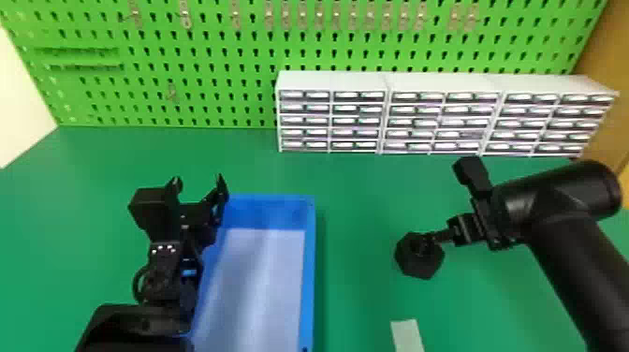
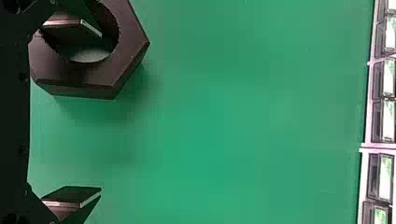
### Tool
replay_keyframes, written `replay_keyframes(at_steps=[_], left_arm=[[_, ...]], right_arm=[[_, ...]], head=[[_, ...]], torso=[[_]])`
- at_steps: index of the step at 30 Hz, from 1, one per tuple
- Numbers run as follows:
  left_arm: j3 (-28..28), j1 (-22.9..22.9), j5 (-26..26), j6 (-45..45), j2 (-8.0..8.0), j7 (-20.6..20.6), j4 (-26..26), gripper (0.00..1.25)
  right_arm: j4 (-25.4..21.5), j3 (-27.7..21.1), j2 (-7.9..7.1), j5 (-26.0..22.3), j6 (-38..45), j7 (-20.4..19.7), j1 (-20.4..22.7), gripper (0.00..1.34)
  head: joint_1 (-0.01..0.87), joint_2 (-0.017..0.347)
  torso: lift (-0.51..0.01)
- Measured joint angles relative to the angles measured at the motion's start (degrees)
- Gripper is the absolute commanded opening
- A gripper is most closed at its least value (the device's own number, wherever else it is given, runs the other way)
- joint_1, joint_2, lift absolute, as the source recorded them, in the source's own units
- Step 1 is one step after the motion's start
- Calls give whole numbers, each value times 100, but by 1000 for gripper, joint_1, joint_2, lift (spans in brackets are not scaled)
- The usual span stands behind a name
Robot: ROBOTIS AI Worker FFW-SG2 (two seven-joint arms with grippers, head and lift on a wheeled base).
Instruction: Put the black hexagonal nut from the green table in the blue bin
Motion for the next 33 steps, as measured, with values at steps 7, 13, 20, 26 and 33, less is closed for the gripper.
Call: replay_keyframes(at_steps=[7,13,20,26,33], left_arm=[[0,-10,0,-7,0,0,0,738],[5,-22,1,-21,0,0,0,738],[20,-28,1,-38,0,0,0,738],[28,-28,1,-42,0,0,0,738],[36,-22,1,-43,0,0,0,738]], right_arm=[[73,21,54,-35,-45,8,11,1207],[128,48,81,-44,-65,8,26,1207],[264,155,95,-87,-97,8,27,1207],[365,209,99,-159,-135,8,56,1022],[378,186,100,-192,-134,8,95,482]], head=[[657,57],[657,57],[657,57],[657,57],[657,57]], torso=[[-95],[-95],[-95],[-95],[-95]])
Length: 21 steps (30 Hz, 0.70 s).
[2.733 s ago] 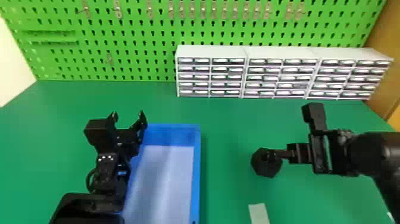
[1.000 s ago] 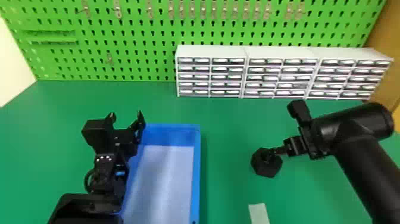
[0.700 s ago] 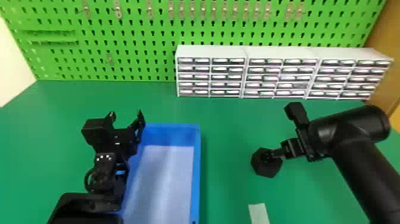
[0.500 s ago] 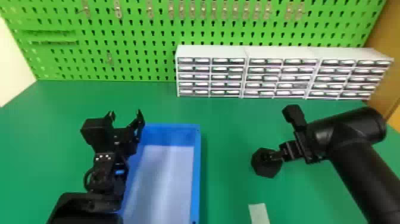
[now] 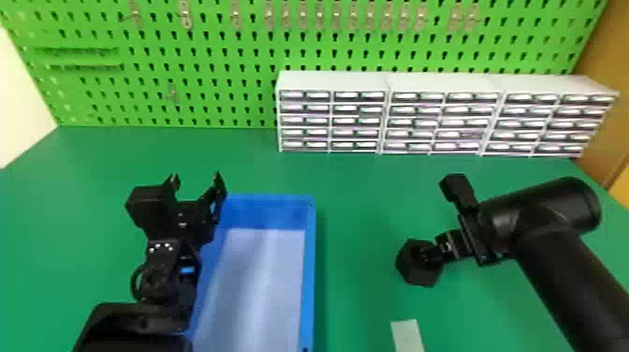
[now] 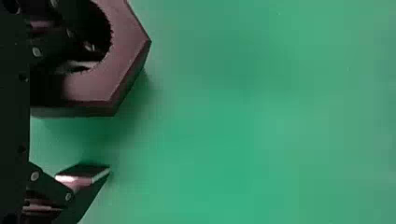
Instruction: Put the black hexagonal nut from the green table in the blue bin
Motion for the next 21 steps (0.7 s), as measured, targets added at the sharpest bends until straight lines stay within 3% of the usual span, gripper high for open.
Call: replay_keyframes(at_steps=[5,16,21], left_arm=[[1,3,0,0,0,0,0,738],[-1,20,0,0,0,0,0,738],[-8,21,-5,0,0,0,0,738]], right_arm=[[1,-16,-6,-1,13,0,2,330],[-54,-71,-58,19,0,14,101,325],[-291,-306,-72,-15,-10,35,257,322]], head=[[657,57],[657,57],[657,57]], torso=[[-95],[-95],[-95]])
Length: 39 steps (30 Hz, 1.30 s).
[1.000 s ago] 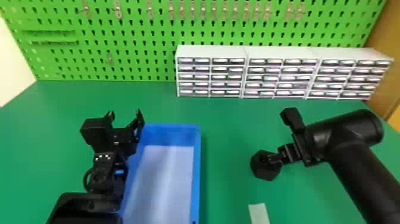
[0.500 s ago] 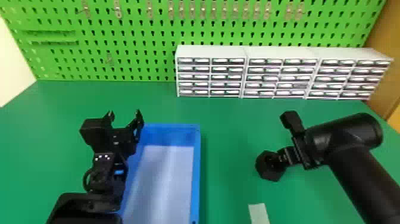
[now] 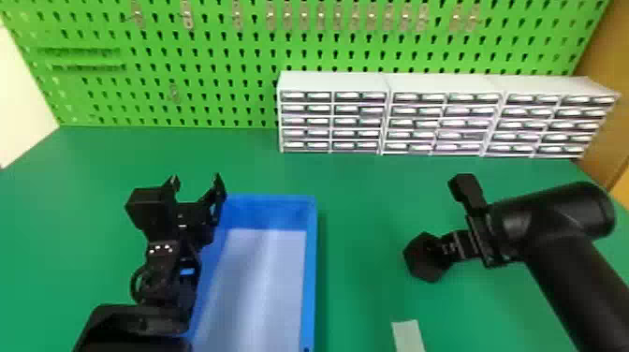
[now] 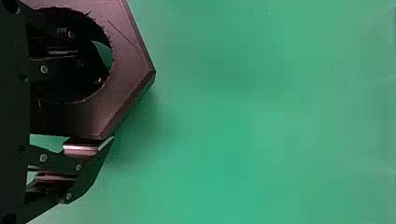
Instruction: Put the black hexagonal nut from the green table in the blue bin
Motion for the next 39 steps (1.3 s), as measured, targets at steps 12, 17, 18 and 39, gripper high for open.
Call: replay_keyframes(at_steps=[12,17,18,39], left_arm=[[-22,11,-4,0,0,0,8,738],[-37,9,-4,0,0,0,9,738],[-39,9,-4,0,0,0,9,738],[-81,0,-4,0,0,0,35,738]], right_arm=[[-954,-785,43,-108,-17,0,438,288],[-1295,-995,55,-153,-68,1,574,288],[-1361,-1030,57,-165,-81,1,600,288],[-2677,-1488,240,-1791,-1645,-635,1432,287]], head=[[657,57],[657,57],[657,57],[657,57]], torso=[[-95],[-95],[-95],[-95]])
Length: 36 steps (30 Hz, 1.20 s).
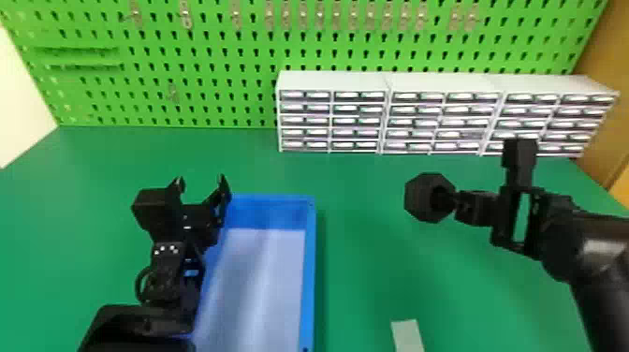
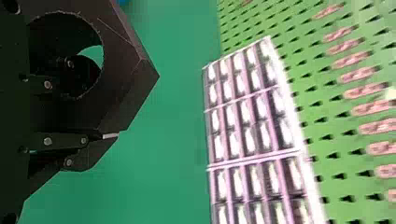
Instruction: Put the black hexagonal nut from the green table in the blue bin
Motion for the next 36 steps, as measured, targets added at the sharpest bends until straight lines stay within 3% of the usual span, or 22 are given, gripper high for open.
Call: replay_keyframes(at_steps=[16,36], left_arm=[[32,-9,10,-9,0,18,-4,738],[111,-1,8,-18,0,45,-7,738]], right_arm=[[-645,567,-4,-880,-238,-287,190,285],[-616,2306,-133,-2021,-195,-445,-202,285]], head=[[657,57],[657,57]], torso=[[-95],[-95]])
